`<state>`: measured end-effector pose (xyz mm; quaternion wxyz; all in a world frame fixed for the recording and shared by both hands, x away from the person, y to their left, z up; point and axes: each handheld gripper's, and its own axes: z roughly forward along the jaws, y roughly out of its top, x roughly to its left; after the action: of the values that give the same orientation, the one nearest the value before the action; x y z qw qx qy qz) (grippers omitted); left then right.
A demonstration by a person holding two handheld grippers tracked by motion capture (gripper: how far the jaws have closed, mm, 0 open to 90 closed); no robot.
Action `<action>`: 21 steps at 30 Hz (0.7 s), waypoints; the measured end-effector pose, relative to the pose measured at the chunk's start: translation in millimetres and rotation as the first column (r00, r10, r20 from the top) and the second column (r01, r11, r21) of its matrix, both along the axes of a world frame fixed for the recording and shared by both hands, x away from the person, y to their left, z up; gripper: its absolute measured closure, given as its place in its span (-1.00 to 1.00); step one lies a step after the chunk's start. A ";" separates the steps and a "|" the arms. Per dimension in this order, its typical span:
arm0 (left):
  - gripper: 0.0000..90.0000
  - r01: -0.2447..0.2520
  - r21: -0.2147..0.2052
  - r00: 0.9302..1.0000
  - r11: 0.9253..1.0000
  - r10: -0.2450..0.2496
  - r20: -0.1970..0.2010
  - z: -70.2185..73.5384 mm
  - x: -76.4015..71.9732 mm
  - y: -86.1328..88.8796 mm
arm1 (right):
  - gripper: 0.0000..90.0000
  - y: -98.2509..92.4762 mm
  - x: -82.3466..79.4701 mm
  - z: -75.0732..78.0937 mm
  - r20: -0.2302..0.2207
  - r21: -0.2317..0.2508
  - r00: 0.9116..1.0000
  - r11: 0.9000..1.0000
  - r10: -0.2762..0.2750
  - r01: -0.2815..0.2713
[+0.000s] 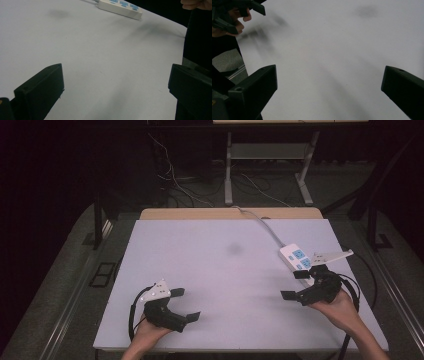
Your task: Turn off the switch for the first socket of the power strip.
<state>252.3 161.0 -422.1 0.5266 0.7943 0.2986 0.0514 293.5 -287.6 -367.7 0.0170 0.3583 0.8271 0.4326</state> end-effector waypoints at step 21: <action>-1.00 -0.002 -0.013 1.000 1.000 0.002 0.001 0.9 -0.3 1.1 | -1.00 1.9 29.2 26.2 0.013 -0.075 1.000 0.997 0.023 -0.022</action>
<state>252.0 162.2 -421.1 0.5318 0.7905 0.2996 0.0506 322.7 -285.7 -341.4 0.0309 0.3450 0.8466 0.4041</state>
